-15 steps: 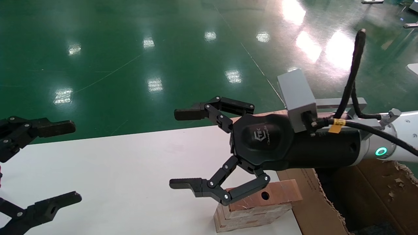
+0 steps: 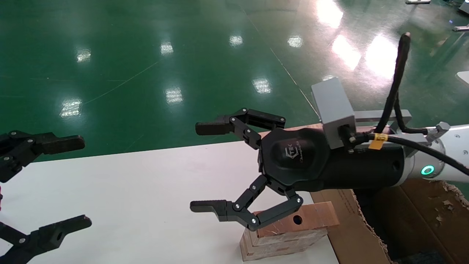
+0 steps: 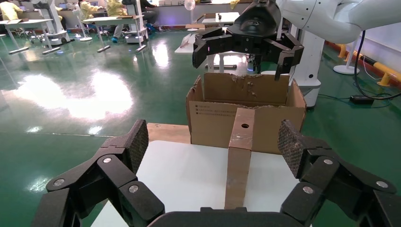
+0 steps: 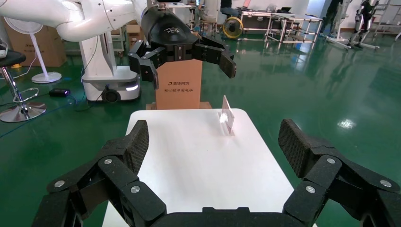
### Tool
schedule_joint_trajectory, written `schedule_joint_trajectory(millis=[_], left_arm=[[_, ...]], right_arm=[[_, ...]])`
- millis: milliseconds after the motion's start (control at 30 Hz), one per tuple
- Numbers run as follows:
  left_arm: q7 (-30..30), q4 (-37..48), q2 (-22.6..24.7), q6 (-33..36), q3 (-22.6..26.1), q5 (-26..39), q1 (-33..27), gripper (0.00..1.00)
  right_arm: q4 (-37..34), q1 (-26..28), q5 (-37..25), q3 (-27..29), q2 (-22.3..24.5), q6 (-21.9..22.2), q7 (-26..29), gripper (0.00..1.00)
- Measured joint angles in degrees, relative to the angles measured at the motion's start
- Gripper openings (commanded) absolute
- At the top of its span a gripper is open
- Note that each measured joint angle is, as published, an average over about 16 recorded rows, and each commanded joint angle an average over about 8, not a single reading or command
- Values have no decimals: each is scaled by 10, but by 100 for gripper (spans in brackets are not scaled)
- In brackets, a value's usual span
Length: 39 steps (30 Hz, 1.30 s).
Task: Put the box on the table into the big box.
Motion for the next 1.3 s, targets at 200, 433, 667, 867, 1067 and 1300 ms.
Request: schedule_joint_trajectory(millis=[200, 433, 667, 867, 1067, 1300], left_arm=[[0, 0, 0, 0, 0, 0, 0, 100], [0, 0, 0, 0, 0, 0, 0, 100], [0, 0, 0, 0, 0, 0, 0, 100], [0, 0, 0, 0, 0, 0, 0, 100], [0, 0, 0, 0, 0, 0, 0, 100], [0, 0, 0, 0, 0, 0, 0, 100]], right_arm=[[0, 0, 0, 0, 0, 0, 0, 100], [1, 1, -5, -1, 7, -3, 1, 100], [-1, 2, -20, -5, 32, -18, 4, 100], [-8, -3, -32, -15, 66, -36, -3, 100], [-22, -16, -32, -33, 102, -49, -26, 100], [-39, -32, -18, -65, 142, -54, -64, 100]])
